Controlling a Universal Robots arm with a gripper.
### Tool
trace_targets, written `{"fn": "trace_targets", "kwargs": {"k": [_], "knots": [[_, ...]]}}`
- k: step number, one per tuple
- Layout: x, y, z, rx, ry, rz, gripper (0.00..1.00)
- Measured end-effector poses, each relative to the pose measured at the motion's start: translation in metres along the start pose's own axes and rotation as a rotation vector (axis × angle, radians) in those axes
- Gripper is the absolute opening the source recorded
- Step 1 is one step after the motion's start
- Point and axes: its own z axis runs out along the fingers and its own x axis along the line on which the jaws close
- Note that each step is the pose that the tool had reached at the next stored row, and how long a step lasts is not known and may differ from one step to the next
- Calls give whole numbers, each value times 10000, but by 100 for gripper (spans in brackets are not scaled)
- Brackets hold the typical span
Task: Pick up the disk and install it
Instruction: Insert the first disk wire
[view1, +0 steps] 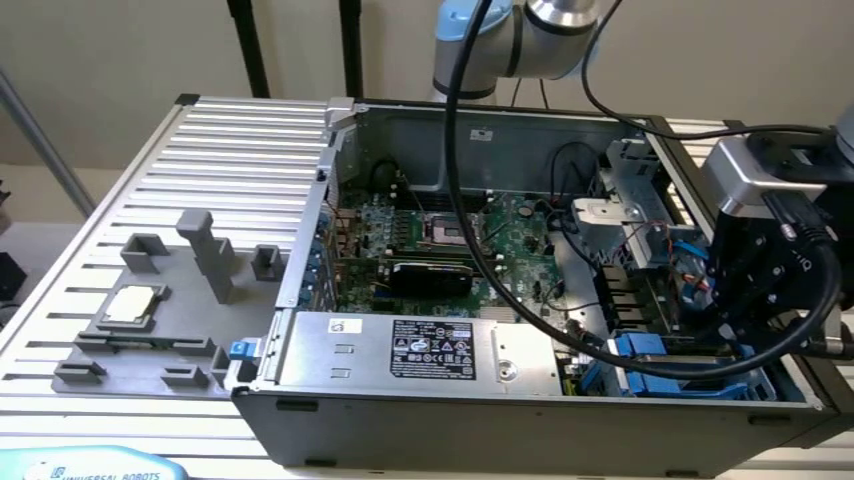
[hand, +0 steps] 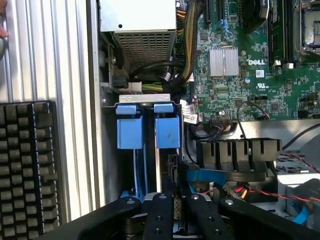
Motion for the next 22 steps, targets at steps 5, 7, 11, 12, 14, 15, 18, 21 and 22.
{"fn": "trace_targets", "kwargs": {"k": [5, 7, 11, 12, 14, 15, 18, 21, 22], "knots": [[-23, 3, 5, 8, 103, 17, 16], [-35, 4, 7, 10, 142, 21, 16], [-53, 5, 12, 16, 214, 24, 16], [-56, 5, 13, 17, 232, 24, 16], [-60, 5, 14, 21, 287, 25, 16], [-62, 5, 15, 23, 312, 26, 16], [-69, 5, 19, 27, 368, 29, 16], [-76, 5, 28, 27, 377, 29, 16], [-78, 5, 31, 27, 379, 29, 16]]}}
